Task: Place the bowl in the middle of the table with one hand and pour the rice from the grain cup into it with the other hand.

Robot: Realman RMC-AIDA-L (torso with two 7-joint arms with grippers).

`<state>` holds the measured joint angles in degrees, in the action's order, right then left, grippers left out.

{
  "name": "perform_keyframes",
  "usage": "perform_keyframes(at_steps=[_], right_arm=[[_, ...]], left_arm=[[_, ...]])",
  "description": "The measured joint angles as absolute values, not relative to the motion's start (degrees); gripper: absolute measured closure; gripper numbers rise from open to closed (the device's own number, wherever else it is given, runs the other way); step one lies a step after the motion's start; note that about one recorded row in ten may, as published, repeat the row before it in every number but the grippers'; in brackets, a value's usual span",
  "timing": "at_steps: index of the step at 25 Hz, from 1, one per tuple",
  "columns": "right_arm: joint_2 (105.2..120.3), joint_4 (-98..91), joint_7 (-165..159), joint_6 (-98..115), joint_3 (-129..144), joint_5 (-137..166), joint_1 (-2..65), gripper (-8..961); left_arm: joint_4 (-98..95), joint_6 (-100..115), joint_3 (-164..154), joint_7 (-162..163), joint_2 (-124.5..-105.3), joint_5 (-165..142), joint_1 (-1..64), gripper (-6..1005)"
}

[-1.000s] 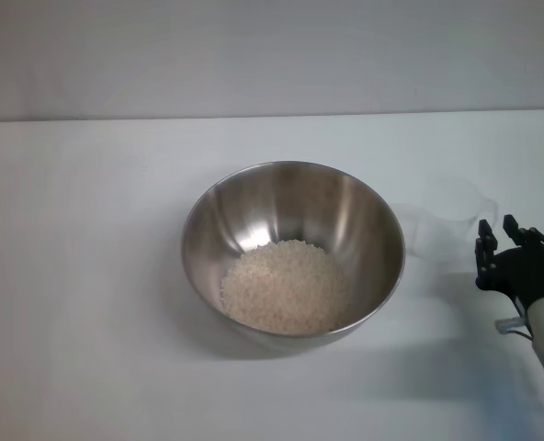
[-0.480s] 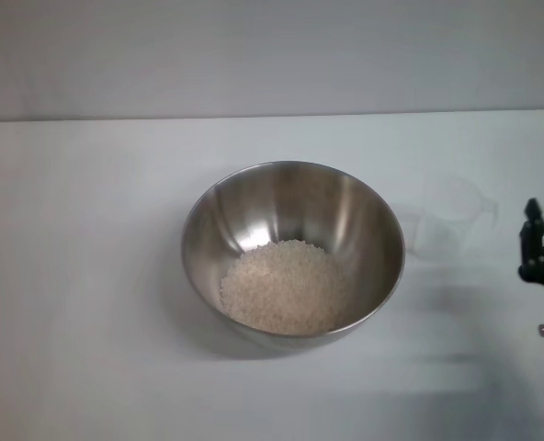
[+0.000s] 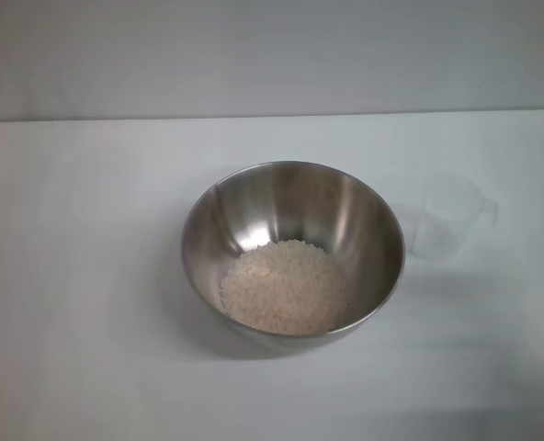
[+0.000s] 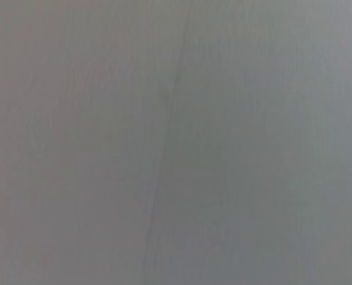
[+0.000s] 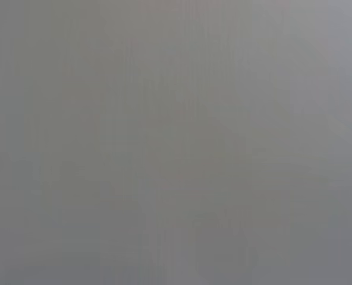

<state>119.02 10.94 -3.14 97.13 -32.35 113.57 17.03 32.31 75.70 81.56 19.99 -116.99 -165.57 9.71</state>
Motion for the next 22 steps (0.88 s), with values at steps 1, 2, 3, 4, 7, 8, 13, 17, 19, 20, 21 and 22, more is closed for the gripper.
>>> perform_keyframes(at_steps=[1, 2, 3, 4, 7, 8, 13, 17, 19, 20, 21, 22], right_arm=[[118.98, 10.2, -3.4, 97.7, -32.7, 113.3, 17.6, 443], [118.98, 10.2, -3.4, 97.7, -32.7, 113.3, 17.6, 425], [118.98, 9.7, -3.4, 97.8, -33.5, 113.3, 18.1, 406], [118.98, 9.7, -3.4, 97.8, -33.5, 113.3, 18.1, 387], [118.97, 9.0, -3.4, 97.8, -34.5, 113.3, 18.9, 349], [118.96, 8.9, -3.4, 97.9, -34.9, 113.3, 19.1, 348], [119.00, 8.8, -3.4, 97.9, -36.2, 113.2, 19.3, 347], [119.06, 8.9, -3.5, 98.0, -37.1, 113.2, 19.3, 348], [119.11, 8.9, -3.5, 98.0, -37.4, 113.2, 19.3, 348], [119.13, 9.0, -3.5, 98.1, -37.5, 113.2, 19.3, 348], [119.16, 9.0, -3.5, 98.1, -37.6, 113.2, 19.3, 348], [119.16, 9.0, -3.5, 98.1, -37.6, 113.2, 19.3, 348]], left_arm=[[32.3, 75.6, 81.8, 19.7, -117.29, -165.6, 9.3, 584], [32.2, 75.6, 81.9, 19.6, -117.42, -165.6, 9.2, 565], [32.2, 75.6, 81.9, 19.6, -117.42, -165.6, 9.2, 546], [32.2, 75.6, 81.9, 19.4, -117.51, -165.6, 9.1, 527], [32.2, 75.9, 82.0, 17.2, -117.95, -165.5, 8.7, 437], [32.3, 75.9, 81.9, 16.7, -117.99, -165.5, 8.6, 385], [32.3, 75.9, 82.0, 16.4, -118.07, -165.5, 8.7, 188], [32.0, 75.7, 82.0, 16.0, -118.11, -165.5, 9.2, 127], [32.0, 75.6, 82.0, 15.9, -118.12, -165.5, 9.3, 129], [31.9, 75.5, 82.0, 15.8, -118.12, -165.5, 9.5, 130], [31.9, 75.5, 82.0, 15.8, -118.13, -165.5, 9.8, 131], [31.9, 75.5, 82.0, 15.8, -118.13, -165.5, 9.8, 132]])
